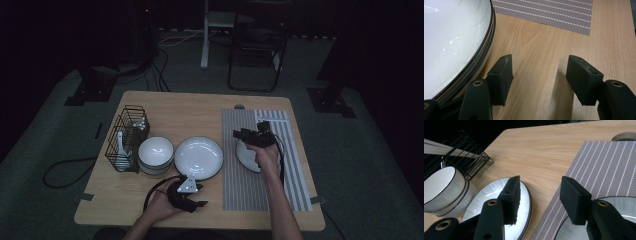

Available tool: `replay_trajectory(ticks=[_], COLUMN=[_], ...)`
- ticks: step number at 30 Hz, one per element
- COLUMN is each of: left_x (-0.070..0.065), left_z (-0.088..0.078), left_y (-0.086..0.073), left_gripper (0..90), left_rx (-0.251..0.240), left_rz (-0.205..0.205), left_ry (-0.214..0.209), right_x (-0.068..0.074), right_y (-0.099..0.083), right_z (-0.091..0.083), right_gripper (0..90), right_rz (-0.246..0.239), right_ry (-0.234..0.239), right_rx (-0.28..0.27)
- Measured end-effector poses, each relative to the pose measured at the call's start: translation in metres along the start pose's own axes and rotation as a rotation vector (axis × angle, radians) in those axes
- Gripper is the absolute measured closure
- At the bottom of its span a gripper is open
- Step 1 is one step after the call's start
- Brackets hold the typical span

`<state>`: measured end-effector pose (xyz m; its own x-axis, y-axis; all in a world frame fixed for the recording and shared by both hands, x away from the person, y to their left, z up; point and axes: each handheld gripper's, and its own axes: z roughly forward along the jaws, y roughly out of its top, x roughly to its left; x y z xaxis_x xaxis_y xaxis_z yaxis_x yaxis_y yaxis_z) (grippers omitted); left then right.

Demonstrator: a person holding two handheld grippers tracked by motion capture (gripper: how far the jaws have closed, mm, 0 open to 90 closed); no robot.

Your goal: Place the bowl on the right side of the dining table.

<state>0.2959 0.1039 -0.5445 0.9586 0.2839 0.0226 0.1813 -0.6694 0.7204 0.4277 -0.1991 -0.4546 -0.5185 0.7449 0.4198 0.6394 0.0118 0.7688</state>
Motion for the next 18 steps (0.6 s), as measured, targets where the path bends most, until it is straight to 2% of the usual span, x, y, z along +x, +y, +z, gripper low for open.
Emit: replay_trajectory(ticks=[13, 18], left_x=[0.0, 0.0], left_z=[0.0, 0.0], left_y=[0.0, 0.0], left_gripper=[39.1, 39.1], left_rx=[0.0, 0.0], left_rz=[0.001, 0.001], left_ry=[0.001, 0.001], right_x=[0.016, 0.019], right_y=[0.004, 0.004], right_z=[0.006, 0.009], right_gripper=[42.9, 42.2], right_rz=[-0.074, -0.082], right_ry=[0.036, 0.048], right_rx=[0.016, 0.019])
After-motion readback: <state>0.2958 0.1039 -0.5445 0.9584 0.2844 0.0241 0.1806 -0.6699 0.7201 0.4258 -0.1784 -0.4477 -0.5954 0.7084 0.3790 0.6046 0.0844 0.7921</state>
